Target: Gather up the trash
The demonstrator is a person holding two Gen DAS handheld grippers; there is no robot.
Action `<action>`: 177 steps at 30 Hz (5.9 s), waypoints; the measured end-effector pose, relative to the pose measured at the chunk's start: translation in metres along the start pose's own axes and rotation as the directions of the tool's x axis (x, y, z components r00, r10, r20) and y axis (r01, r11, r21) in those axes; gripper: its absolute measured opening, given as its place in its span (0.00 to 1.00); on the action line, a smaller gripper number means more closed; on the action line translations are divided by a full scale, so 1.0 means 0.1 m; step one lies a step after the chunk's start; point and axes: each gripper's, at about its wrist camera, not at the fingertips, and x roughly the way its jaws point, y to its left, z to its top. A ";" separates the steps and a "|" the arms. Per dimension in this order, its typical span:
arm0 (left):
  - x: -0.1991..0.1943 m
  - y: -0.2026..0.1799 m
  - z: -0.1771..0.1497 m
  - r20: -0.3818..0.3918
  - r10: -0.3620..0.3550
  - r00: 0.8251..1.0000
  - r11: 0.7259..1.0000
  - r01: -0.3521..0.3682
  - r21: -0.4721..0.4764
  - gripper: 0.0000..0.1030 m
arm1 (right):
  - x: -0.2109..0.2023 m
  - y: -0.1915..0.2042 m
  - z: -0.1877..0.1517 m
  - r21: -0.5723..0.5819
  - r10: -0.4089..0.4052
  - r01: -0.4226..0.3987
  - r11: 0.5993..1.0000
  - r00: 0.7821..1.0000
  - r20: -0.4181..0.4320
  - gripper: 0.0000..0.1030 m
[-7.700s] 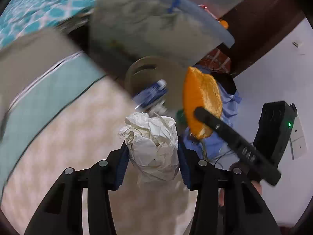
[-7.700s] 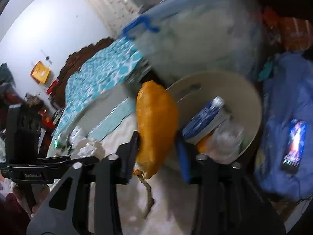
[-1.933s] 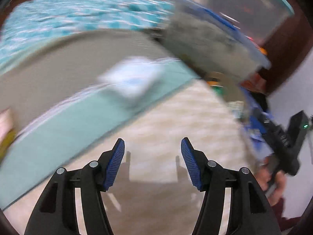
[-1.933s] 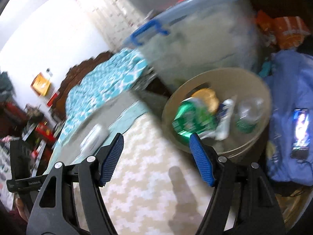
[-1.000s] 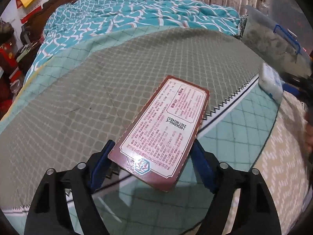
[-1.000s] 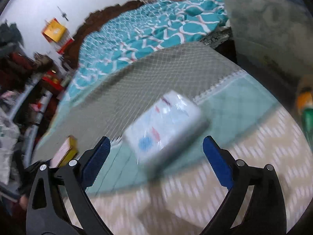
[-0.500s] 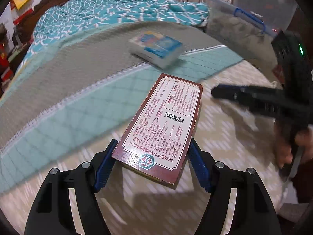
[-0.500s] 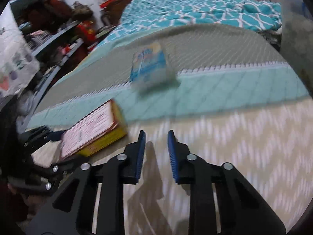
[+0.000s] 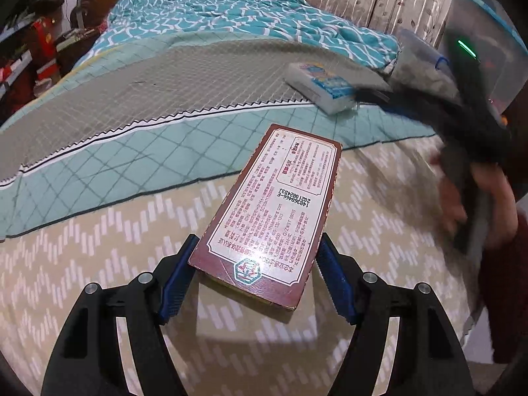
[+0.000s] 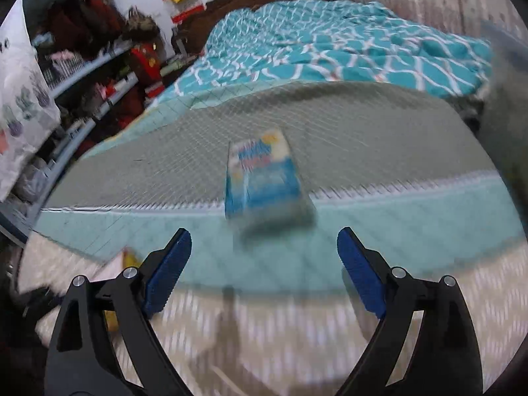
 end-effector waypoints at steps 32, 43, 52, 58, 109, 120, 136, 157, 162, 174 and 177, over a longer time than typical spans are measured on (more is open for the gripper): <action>0.70 -2.35 0.57 -0.228 -0.413 0.882 0.851 0.463 0.248 0.65 | -2.19 -1.94 -2.04 0.474 -0.233 0.098 0.875 0.943 0.237 0.61; 1.29 -3.99 1.25 -0.298 -0.406 0.864 0.821 0.489 0.296 0.81 | -2.38 -3.24 -1.79 0.686 -0.400 0.146 0.713 0.888 0.228 0.80; 1.24 -3.69 1.07 -0.301 -0.457 0.837 0.802 0.534 0.267 0.81 | -2.56 -2.59 -2.35 0.710 -0.399 0.074 0.701 0.865 0.303 0.80; 1.08 -3.00 0.85 -0.285 -0.486 0.826 0.816 0.545 0.191 0.80 | -2.31 -2.20 -2.29 0.622 -0.268 0.050 0.781 0.927 0.263 0.61; 0.06 -1.48 -0.24 0.072 -0.316 0.946 0.914 0.283 0.292 0.92 | -2.79 -0.40 -2.73 0.735 -0.601 0.352 0.580 0.794 0.094 0.76; 0.16 -1.51 -0.24 0.059 -0.170 0.984 0.956 0.150 0.253 0.92 | -2.44 -0.37 -2.64 0.628 -0.449 0.258 0.734 0.878 0.165 0.83; 0.24 -1.54 -0.25 0.027 -0.097 0.995 0.963 0.086 0.257 0.92 | -2.28 -0.36 -2.67 0.600 -0.350 0.171 0.781 0.916 0.194 0.94; 0.30 -1.63 -0.25 0.006 -0.034 0.999 0.948 0.031 0.317 0.92 | -2.11 -0.31 -2.70 0.608 -0.325 0.144 0.781 0.925 0.199 0.97; 0.30 -1.64 -0.25 0.006 -0.033 0.999 0.948 0.029 0.316 0.92 | -2.11 -0.33 -2.71 0.613 -0.323 0.131 0.779 0.922 0.214 0.97; 0.30 -1.61 -0.23 0.005 -0.033 0.999 0.948 0.030 0.318 0.92 | -2.11 -0.23 -2.67 0.603 -0.301 0.148 0.784 0.940 0.161 0.97; 0.26 -1.58 -0.25 -0.008 -0.029 1.000 0.952 0.030 0.306 0.92 | -2.15 -0.20 -2.67 0.607 -0.285 0.137 0.783 0.946 0.154 0.97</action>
